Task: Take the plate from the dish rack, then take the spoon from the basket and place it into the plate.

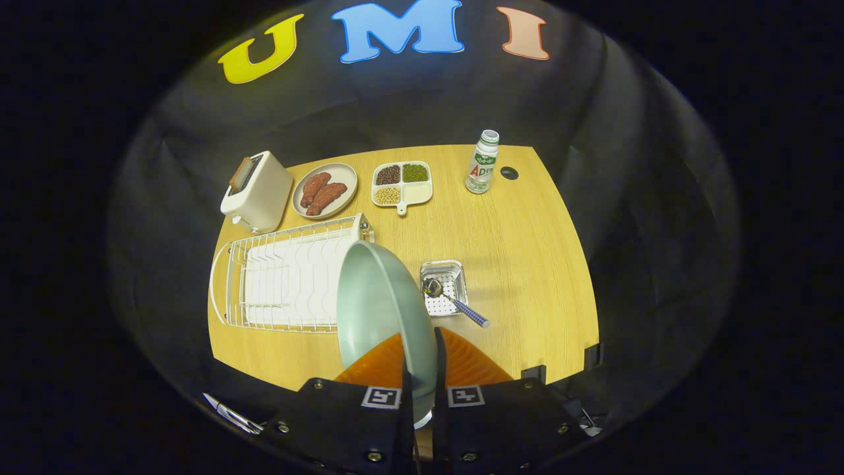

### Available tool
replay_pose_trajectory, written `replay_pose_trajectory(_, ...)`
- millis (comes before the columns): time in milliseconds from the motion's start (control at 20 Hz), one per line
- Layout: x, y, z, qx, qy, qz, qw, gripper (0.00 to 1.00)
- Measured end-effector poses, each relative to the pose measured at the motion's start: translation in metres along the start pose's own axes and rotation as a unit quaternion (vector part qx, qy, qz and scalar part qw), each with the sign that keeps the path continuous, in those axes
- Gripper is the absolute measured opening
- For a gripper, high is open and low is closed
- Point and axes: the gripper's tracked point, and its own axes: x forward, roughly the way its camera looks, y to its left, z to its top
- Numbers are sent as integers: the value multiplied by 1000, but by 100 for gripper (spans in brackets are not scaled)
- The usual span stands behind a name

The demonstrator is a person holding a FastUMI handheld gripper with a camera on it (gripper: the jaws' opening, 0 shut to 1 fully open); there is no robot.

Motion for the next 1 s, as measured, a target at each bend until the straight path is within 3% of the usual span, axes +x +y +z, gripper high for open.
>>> replay_pose_trajectory(200, 5, -15, -29, 5, 12, 25, 1000, 11)
replay_pose_trajectory(400, 21, -21, -63, 31, 6, 75, 997, 12)
replay_pose_trajectory(750, 77, -24, -134, 48, 16, 136, 989, 12)
replay_pose_trajectory(1000, 114, -19, -154, 73, 8, 189, 979, 13)
